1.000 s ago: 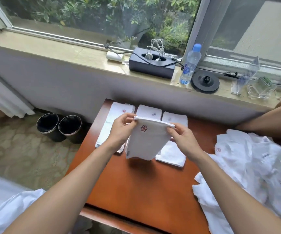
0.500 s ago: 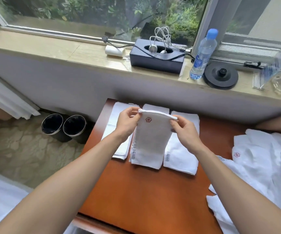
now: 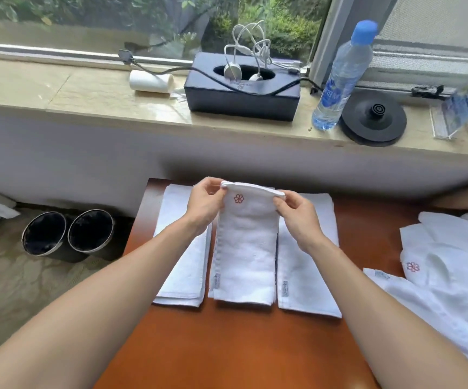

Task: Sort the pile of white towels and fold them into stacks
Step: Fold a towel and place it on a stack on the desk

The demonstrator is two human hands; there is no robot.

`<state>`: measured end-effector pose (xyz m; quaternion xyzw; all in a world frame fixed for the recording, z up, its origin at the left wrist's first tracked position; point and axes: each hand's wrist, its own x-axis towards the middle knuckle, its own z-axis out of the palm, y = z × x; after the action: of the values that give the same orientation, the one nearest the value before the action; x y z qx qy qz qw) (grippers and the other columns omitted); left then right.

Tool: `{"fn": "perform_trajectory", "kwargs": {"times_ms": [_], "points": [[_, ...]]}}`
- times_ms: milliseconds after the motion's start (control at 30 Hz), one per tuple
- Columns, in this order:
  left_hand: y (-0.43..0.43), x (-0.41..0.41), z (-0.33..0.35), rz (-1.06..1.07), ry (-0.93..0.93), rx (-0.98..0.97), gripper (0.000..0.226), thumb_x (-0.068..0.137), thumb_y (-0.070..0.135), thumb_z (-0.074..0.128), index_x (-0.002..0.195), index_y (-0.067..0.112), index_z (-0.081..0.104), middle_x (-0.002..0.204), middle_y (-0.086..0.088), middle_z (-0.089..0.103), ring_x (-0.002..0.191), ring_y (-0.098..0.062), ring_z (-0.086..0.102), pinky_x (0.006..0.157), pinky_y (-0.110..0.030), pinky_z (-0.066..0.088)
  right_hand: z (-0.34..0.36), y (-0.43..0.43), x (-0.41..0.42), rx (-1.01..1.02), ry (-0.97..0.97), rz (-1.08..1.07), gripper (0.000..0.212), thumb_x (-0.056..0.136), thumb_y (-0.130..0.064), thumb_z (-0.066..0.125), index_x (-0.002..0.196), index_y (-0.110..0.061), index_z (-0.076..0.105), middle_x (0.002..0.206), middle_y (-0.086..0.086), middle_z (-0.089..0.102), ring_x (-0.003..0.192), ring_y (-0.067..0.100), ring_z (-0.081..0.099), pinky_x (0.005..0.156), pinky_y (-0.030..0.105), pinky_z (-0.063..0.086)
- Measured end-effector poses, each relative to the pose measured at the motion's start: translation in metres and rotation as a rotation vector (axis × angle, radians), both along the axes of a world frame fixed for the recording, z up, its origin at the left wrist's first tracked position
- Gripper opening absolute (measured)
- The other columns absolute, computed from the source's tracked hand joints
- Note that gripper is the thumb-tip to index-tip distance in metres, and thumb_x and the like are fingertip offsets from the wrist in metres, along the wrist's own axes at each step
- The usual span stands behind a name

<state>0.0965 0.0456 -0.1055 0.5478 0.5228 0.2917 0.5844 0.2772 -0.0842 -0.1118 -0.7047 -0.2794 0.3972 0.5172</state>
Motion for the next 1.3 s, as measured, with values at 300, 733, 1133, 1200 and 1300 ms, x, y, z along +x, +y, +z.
{"fn": "perform_trajectory", "kwargs": {"times_ms": [300, 733, 1133, 1200, 1300], "points": [[0.039, 0.019, -0.060, -0.053, 0.055, -0.011, 0.008, 0.100, 0.024, 0.067, 0.105, 0.018, 0.068, 0.096, 0.004, 0.069, 0.082, -0.006, 0.066, 0.074, -0.036, 0.063, -0.057, 0.035, 0.013, -0.060, -0.044, -0.060, 0.018, 0.104, -0.030, 0.062, 0.110, -0.017, 0.072, 0.109, -0.003, 0.075, 0.106, 0.010, 0.069, 0.099, 0.030, 0.051], [0.007, 0.001, -0.102, -0.475, 0.320, 0.428, 0.037, 0.092, 0.007, 0.061, 0.127, 0.019, 0.054, 0.153, 0.000, 0.027, 0.138, -0.011, 0.029, 0.108, -0.014, 0.029, -0.092, 0.017, -0.014, -0.158, -0.408, 0.080, 0.048, 0.098, -0.006, 0.056, 0.144, -0.017, 0.053, 0.145, -0.007, 0.050, 0.135, 0.007, 0.045, 0.116, 0.026, 0.036], [-0.059, -0.035, -0.120, -0.737, 0.722, 0.624, 0.057, 0.100, 0.037, 0.048, 0.155, 0.022, 0.037, 0.173, 0.004, 0.006, 0.159, -0.020, -0.012, 0.124, -0.051, -0.019, -0.103, -0.045, -0.058, -0.311, -0.677, 0.463, 0.068, 0.103, -0.034, 0.057, 0.163, -0.022, 0.028, 0.173, -0.012, 0.002, 0.158, 0.003, -0.008, 0.124, 0.028, 0.020], [-0.068, -0.038, -0.120, -0.747, 0.779, 0.595, 0.061, 0.102, 0.041, 0.045, 0.159, 0.026, 0.030, 0.173, 0.008, -0.003, 0.158, -0.020, -0.018, 0.121, -0.056, -0.021, -0.102, -0.051, -0.060, -0.325, -0.676, 0.469, 0.068, 0.103, -0.035, 0.056, 0.164, -0.023, 0.026, 0.173, -0.014, 0.000, 0.157, 0.001, -0.010, 0.124, 0.030, 0.022], [-0.067, -0.039, -0.116, -0.766, 0.851, 0.562, 0.062, 0.103, 0.044, 0.042, 0.161, 0.030, 0.024, 0.173, 0.010, -0.007, 0.158, -0.022, -0.019, 0.119, -0.064, -0.019, -0.099, -0.051, -0.062, -0.344, -0.661, 0.495, 0.069, 0.104, -0.036, 0.055, 0.165, -0.025, 0.023, 0.173, -0.016, -0.002, 0.157, 0.001, -0.011, 0.123, 0.031, 0.025]]}}
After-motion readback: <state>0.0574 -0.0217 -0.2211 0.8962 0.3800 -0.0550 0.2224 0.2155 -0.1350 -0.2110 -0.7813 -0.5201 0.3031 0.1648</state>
